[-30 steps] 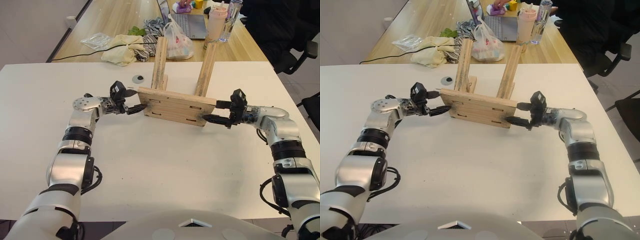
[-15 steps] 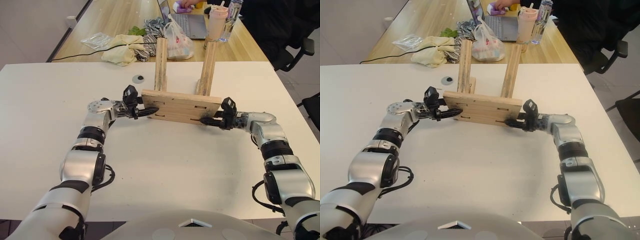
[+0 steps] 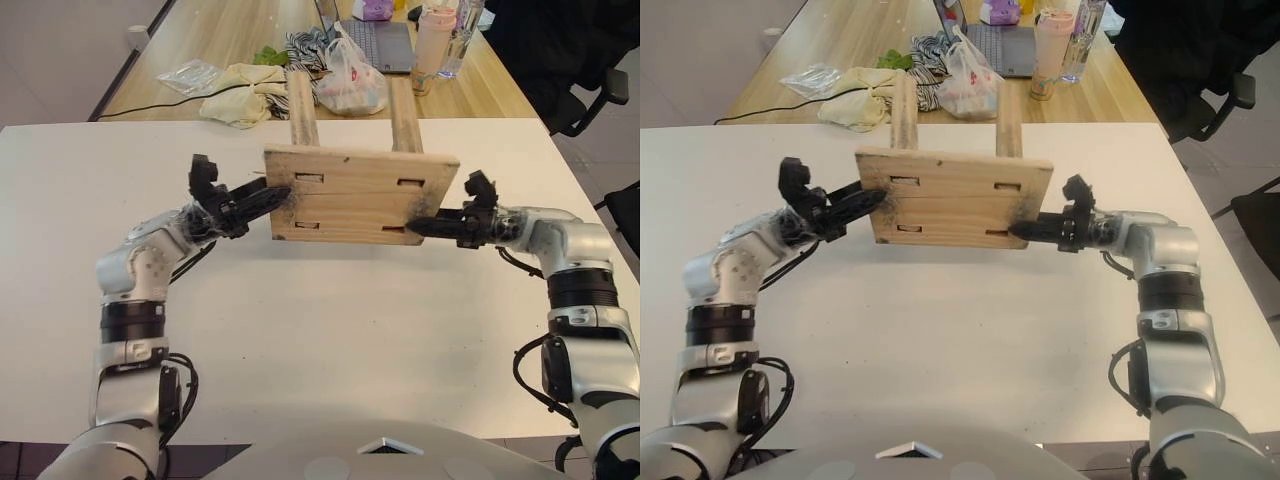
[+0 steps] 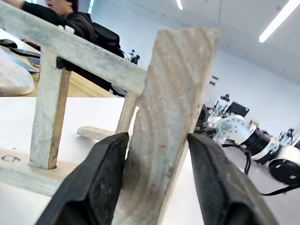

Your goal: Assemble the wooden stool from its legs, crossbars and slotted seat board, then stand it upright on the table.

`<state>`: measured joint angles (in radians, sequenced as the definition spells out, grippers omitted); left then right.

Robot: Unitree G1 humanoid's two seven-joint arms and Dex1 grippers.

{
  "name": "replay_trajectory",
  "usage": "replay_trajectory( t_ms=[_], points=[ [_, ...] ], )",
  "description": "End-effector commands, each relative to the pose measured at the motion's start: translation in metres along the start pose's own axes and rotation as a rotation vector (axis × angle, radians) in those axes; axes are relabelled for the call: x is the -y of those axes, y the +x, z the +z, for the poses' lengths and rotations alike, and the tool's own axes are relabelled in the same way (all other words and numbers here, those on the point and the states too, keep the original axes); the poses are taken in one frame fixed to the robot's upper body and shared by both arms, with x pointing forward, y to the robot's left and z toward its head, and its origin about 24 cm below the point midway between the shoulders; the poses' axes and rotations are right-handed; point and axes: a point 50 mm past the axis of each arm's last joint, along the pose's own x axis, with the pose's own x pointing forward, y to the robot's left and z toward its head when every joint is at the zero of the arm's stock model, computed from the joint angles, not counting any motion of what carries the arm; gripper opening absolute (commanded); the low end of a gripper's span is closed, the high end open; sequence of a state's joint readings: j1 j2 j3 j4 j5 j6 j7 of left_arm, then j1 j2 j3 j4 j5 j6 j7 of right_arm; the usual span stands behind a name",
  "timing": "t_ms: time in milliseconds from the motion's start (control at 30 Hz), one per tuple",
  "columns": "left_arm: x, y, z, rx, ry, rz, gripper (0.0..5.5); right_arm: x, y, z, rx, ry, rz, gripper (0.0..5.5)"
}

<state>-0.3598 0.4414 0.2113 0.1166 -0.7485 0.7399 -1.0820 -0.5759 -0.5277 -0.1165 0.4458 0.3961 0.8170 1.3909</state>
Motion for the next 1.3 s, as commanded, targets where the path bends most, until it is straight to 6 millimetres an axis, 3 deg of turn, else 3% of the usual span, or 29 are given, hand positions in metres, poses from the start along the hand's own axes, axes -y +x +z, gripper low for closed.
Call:
replay_trajectory(
  t_ms=[33,133,233,333,500,867,1000,1300],
  points=[
    [0.051,0.006,-0.047,-0.163,-0.27,-0.102,1.88,-0.038,0.008,0.022,0.124,0.117,0.166,2.2],
    [0.063,0.008,-0.044,-0.145,-0.298,-0.084,1.68,-0.057,0.003,0.037,0.152,0.141,0.213,2.2],
    [0.078,0.012,-0.023,-0.065,-0.31,-0.105,1.54,-0.076,0.002,0.044,0.15,0.182,0.278,2.16],
    [0.087,0.015,0.002,0.025,-0.342,-0.087,1.44,-0.09,0.007,0.041,0.121,0.212,0.329,1.96],
    [0.088,0.024,0.034,0.072,-0.404,-0.002,1.28,-0.096,0.016,0.032,0.081,0.237,0.352,1.69],
    [0.011,0.036,0.066,0.138,-0.626,0.404,1.28,-0.095,0.031,0.075,0.171,0.303,0.418,1.69],
    [-0.003,0.035,0.078,0.183,-0.665,0.467,1.28,-0.096,0.034,0.088,0.179,0.323,0.426,1.68],
    [-0.063,0.035,0.071,0.214,-0.799,0.817,1.28,-0.065,0.06,0.092,0.148,0.546,0.171,1.62]
  ],
)
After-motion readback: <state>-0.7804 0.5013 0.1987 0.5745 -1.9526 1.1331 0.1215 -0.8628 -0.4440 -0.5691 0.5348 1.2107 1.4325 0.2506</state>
